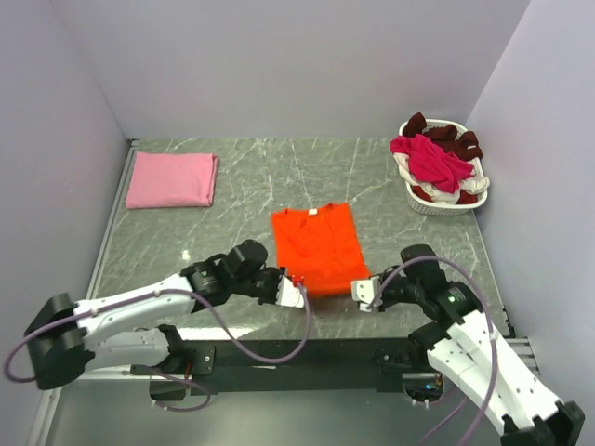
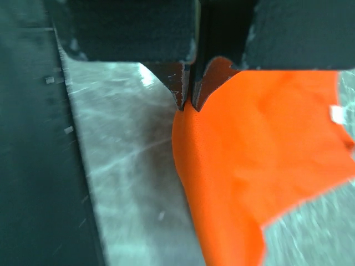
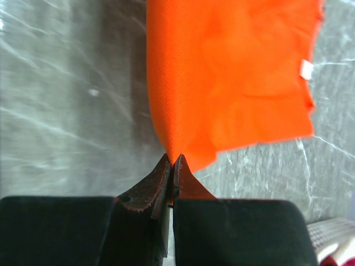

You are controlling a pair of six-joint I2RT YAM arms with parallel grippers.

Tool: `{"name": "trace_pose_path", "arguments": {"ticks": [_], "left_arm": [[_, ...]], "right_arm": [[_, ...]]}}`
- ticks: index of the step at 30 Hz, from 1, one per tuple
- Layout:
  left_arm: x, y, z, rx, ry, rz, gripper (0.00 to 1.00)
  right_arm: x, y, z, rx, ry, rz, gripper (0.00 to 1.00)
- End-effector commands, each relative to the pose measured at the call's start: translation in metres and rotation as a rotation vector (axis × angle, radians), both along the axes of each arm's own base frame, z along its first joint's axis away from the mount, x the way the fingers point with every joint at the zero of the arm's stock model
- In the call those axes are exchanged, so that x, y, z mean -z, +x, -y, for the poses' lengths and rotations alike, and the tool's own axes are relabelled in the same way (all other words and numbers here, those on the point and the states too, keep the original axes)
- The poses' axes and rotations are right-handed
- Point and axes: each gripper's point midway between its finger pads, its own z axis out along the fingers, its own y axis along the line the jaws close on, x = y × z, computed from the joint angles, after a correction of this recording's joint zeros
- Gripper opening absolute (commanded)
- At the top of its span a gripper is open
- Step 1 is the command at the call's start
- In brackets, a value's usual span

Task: Fold and stack the t-shirts
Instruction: Fold the tshirt

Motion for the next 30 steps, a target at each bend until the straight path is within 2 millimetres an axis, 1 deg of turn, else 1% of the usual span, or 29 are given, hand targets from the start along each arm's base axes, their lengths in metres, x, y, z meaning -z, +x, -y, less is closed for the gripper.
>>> {"name": "trace_pose_path", "arguments": {"ticks": [1, 2, 4, 5, 6, 7, 8, 9, 10, 11, 12, 13, 14, 15, 16, 17, 18, 19, 20, 21, 22, 23, 24, 25, 26, 27, 28, 29, 30], "left_arm": [[-0.012, -0.027, -0.008, -0.006, -0.040, -0.103, 0.00], [-0.019, -0.027, -0.008, -0.007, -0.065, -0.084, 0.00], [-0.023, -0.019, -0.009, -0.032, -0.073, -0.046, 0.00], [-0.022, -0.016, -0.009, -0.039, -0.064, -0.038, 0.00], [-0.022, -0.012, -0.008, -0.041, -0.053, -0.018, 0.00], [-0.021, -0.008, -0.008, -0.051, -0.039, -0.007, 0.00], [-0.019, -0.001, -0.008, -0.065, -0.021, 0.000, 0.00], [-0.018, 0.004, -0.008, -0.067, -0.013, 0.014, 0.00], [-0.015, 0.009, -0.008, -0.075, -0.003, 0.013, 0.00], [-0.017, 0.018, -0.011, -0.095, -0.013, 0.012, 0.00], [-0.018, 0.024, -0.012, -0.104, -0.019, 0.016, 0.00], [-0.020, 0.029, -0.013, -0.116, -0.030, 0.018, 0.00], [-0.019, 0.039, -0.017, -0.140, -0.036, 0.012, 0.00], [-0.020, 0.043, -0.020, -0.150, -0.043, 0.015, 0.00], [-0.023, 0.049, -0.021, -0.161, -0.058, 0.022, 0.00], [-0.021, 0.060, -0.029, -0.195, -0.060, 0.021, 0.00], [-0.023, 0.064, -0.030, -0.196, -0.076, 0.017, 0.00], [-0.024, 0.070, -0.033, -0.209, -0.083, 0.015, 0.00], [-0.023, 0.082, -0.039, -0.244, -0.088, 0.010, 0.00], [-0.022, 0.087, -0.041, -0.252, -0.090, 0.005, 0.00], [-0.017, 0.091, -0.043, -0.257, -0.082, -0.011, 0.00], [-0.017, 0.102, -0.049, -0.288, -0.086, -0.011, 0.00], [-0.020, 0.110, -0.050, -0.301, -0.094, -0.005, 0.00], [-0.020, 0.116, -0.051, -0.314, -0.099, -0.006, 0.00], [-0.015, 0.126, -0.056, -0.342, -0.095, -0.017, 0.00], [-0.023, 0.136, -0.055, -0.356, -0.123, -0.001, 0.00], [-0.021, 0.143, -0.055, -0.365, -0.127, -0.009, 0.00], [-0.028, 0.153, -0.058, -0.386, -0.142, 0.003, 0.00], [-0.032, 0.160, -0.058, -0.392, -0.151, 0.017, 0.00]], "right_arm": [[0.001, -0.032, 0.009, 0.054, 0.024, -0.121, 0.00], [-0.002, -0.030, 0.009, 0.071, 0.033, -0.118, 0.00], [-0.013, -0.023, 0.007, 0.112, 0.061, -0.116, 0.00], [-0.022, -0.013, 0.003, 0.124, 0.086, -0.085, 0.00], [-0.036, -0.004, 0.000, 0.137, 0.104, -0.051, 0.00], [-0.039, 0.003, -0.003, 0.162, 0.108, -0.071, 0.00], [-0.058, 0.016, -0.009, 0.169, 0.143, -0.026, 0.00], [-0.064, 0.022, -0.011, 0.177, 0.149, -0.022, 0.00], [-0.065, 0.033, -0.017, 0.185, 0.150, -0.037, 0.00], [-0.077, 0.043, -0.020, 0.194, 0.164, -0.020, 0.00], [-0.080, 0.049, -0.024, 0.198, 0.170, -0.022, 0.00], [-0.075, 0.057, -0.028, 0.200, 0.154, -0.049, 0.00], [-0.085, 0.067, -0.033, 0.196, 0.168, -0.029, 0.00], [-0.087, 0.073, -0.036, 0.197, 0.171, -0.033, 0.00], [-0.077, 0.081, -0.040, 0.194, 0.148, -0.062, 0.00], [-0.085, 0.089, -0.044, 0.190, 0.149, -0.052, 0.00], [-0.085, 0.095, -0.047, 0.188, 0.148, -0.058, 0.00], [-0.074, 0.103, -0.052, 0.183, 0.126, -0.089, 0.00], [-0.081, 0.112, -0.055, 0.183, 0.131, -0.072, 0.00], [-0.081, 0.118, -0.058, 0.182, 0.129, -0.075, 0.00], [-0.073, 0.126, -0.062, 0.185, 0.117, -0.095, 0.00], [-0.079, 0.135, -0.065, 0.190, 0.121, -0.084, 0.00], [-0.079, 0.142, -0.068, 0.195, 0.118, -0.082, 0.00], [-0.068, 0.151, -0.070, 0.209, 0.102, -0.112, 0.00], [-0.069, 0.159, -0.073, 0.222, 0.106, -0.109, 0.00], [-0.079, 0.172, -0.076, 0.236, 0.118, -0.087, 0.00], [-0.072, 0.180, -0.077, 0.257, 0.118, -0.113, 0.00], [-0.082, 0.190, -0.081, 0.265, 0.134, -0.101, 0.00], [-0.076, 0.197, -0.082, 0.285, 0.132, -0.123, 0.00]]}}
